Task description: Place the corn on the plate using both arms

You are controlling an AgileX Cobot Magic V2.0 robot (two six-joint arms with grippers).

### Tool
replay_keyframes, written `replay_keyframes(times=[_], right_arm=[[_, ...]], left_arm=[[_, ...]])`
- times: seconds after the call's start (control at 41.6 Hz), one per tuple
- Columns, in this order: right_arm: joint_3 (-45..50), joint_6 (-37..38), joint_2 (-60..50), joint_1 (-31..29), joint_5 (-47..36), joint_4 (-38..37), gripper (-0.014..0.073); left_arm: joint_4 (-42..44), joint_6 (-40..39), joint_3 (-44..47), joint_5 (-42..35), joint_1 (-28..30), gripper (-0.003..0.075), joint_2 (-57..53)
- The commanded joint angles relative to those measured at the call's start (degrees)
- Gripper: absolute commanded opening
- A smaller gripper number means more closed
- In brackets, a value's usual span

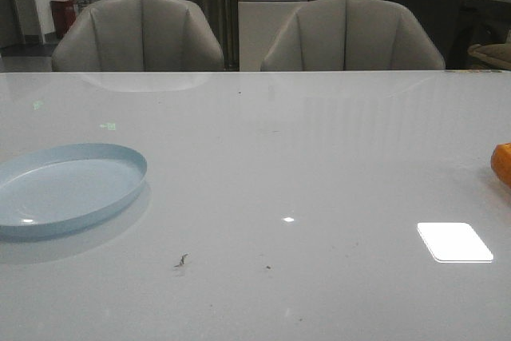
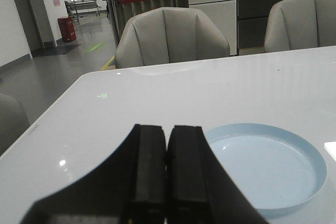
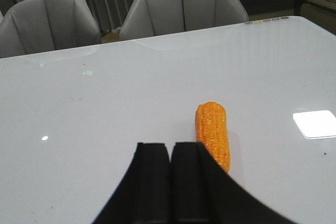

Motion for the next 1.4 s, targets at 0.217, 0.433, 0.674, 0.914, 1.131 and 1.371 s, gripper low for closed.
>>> replay_keyframes(times=[0.217, 0.433, 0.674, 0.914, 1.131, 1.371], right_arm=[[-1.36, -0.58, -1.13, -0.34, -4.76, 0.19, 0.0065], [-1.36, -0.58, -1.13, -0.34, -4.76, 0.19, 0.0065], [-1.36, -0.58, -1.13, -0.34, -4.76, 0.19, 0.0065], [-1.36, -0.58, -1.13, -0.34, -4.87, 0.19, 0.0065], [-2.02, -0.58, -1.13, -0.34, -10.00, 0.19, 0.0065], [-11.83, -0.58, -1.08, -0.34, -10.02, 0.19, 0.0065]], left_arm=[[-2.07, -0.16, 2.16, -5.70, -0.01, 0.0094, -1.12], [-3.43, -0.16, 2.16, -5.45, -0.01, 0.0094, -1.12], [-3.43, -0.16, 2.16, -5.45, -0.01, 0.0094, -1.12], [-3.43, -0.16, 2.16, -5.45, -0.01, 0.0094, -1.12], [-6.05, -0.16, 1.51, -13.75, -0.01, 0.0094, -1.12], [-3.19, -0.16, -5.82, -17.42, -0.01, 0.0094, -0.91]])
